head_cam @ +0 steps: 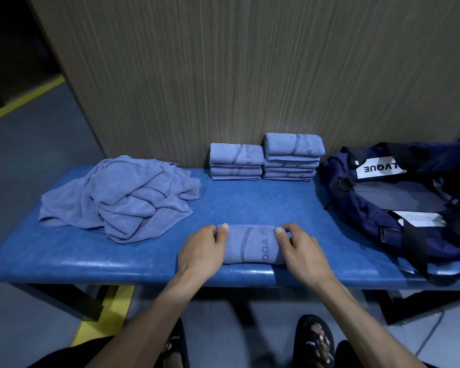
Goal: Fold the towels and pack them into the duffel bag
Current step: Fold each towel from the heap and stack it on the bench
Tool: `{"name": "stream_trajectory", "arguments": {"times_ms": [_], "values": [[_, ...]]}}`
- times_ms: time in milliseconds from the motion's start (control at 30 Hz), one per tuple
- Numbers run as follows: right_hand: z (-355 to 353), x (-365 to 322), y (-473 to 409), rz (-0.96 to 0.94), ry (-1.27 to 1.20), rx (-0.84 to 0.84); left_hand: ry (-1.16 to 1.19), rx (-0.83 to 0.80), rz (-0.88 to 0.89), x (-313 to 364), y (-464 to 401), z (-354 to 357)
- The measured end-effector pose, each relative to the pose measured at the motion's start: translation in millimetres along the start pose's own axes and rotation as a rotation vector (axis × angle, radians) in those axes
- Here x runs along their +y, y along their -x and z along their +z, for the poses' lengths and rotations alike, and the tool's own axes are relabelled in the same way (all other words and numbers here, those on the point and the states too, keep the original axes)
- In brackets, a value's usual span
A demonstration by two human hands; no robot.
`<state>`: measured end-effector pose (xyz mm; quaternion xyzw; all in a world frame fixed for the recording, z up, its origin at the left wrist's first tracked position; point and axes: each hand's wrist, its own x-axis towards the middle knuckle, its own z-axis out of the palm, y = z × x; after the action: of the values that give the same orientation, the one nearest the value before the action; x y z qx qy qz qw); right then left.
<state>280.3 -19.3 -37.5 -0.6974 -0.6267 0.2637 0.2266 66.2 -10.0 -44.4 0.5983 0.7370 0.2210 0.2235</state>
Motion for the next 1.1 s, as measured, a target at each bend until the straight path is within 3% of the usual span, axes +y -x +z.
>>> {"name": "stream_trajectory", "arguments": {"times_ms": [200, 400, 633, 833, 967, 1100], "values": [[13, -11, -8, 0.052, 0.228, 0.086, -0.142, 0.031, -0.005, 2, -7, 6], [6, -15, -5, 0.06, 0.149, 0.144, -0.148, 0.049, 0.023, 0, -4, 5], [14, -16, 0, -0.012, 0.234, 0.175, -0.113, 0.087, 0.008, 5, 0, 4], [19, -15, -7, 0.001, 0.253, 0.168, -0.271, 0.107, 0.052, 6, -1, 1], [19, -15, -8, 0.001, 0.265, 0.164, -0.247, 0.061, 0.042, 5, -7, -2], [19, -15, -9, 0.0, 0.276, 0.159, -0.291, 0.19, 0.454, 6, -11, -2]]}}
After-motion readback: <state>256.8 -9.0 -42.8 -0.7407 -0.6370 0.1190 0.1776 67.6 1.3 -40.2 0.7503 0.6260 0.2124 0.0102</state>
